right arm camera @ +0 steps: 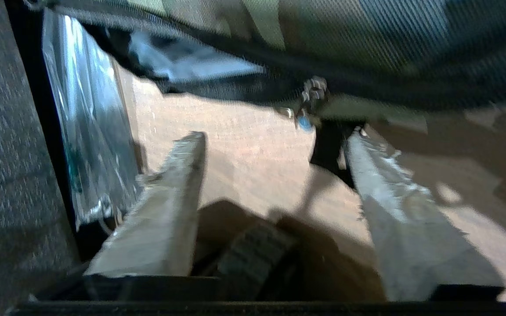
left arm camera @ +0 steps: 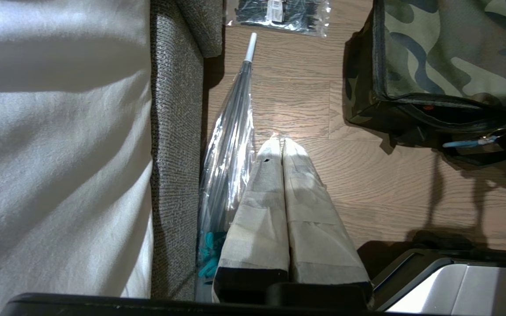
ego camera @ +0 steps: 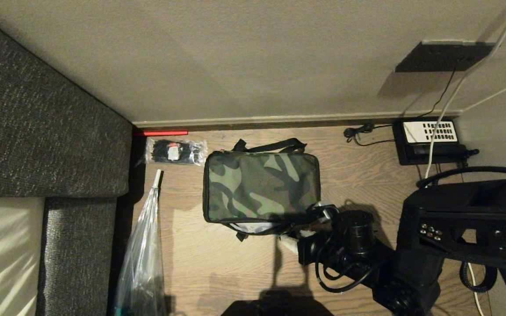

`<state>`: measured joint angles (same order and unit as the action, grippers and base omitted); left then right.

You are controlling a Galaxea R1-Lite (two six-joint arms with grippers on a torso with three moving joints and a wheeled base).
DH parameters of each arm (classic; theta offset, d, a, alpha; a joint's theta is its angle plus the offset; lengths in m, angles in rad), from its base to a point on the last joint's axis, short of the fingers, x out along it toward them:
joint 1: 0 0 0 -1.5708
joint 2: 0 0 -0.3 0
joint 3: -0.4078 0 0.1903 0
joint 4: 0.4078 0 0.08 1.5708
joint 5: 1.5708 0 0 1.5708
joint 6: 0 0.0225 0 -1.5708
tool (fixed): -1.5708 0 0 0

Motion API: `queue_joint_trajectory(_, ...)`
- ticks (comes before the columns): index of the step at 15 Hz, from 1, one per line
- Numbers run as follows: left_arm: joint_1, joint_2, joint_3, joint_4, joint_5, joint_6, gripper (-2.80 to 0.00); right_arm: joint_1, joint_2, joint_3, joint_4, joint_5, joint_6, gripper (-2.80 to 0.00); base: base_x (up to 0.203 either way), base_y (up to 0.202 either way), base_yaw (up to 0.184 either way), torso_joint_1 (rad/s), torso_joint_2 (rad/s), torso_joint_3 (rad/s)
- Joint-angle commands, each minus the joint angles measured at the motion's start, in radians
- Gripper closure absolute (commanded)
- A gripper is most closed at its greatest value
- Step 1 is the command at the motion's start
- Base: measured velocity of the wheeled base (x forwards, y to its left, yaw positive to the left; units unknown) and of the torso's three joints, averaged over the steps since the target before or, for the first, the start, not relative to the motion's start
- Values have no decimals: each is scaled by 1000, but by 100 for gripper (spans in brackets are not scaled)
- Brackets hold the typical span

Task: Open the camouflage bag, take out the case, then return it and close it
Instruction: Open the top of the storage box

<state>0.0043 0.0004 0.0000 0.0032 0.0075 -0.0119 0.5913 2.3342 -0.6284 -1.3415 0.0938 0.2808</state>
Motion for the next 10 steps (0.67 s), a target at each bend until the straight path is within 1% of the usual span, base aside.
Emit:
queue_joint_trajectory(1, 0, -2, 3, 0, 0, 0, 0, 1, 72, -36, -30, -2, 3, -280, 0, 0, 0, 0, 0, 0)
queue_joint_trajectory(6, 0, -2, 3, 0, 0, 0, 0, 1, 106, -63, -31, -3, 20, -280, 0, 0, 0, 0, 0, 0)
queue_joint_trajectory(8, 0, -2, 3, 0, 0, 0, 0, 1, 114, -85, -33, -5, 50, -280, 0, 0, 0, 0, 0, 0)
queue_joint_trajectory(10, 0, -2, 3, 0, 0, 0, 0, 1, 127, -111, -39, -6, 59, -280, 0, 0, 0, 0, 0, 0)
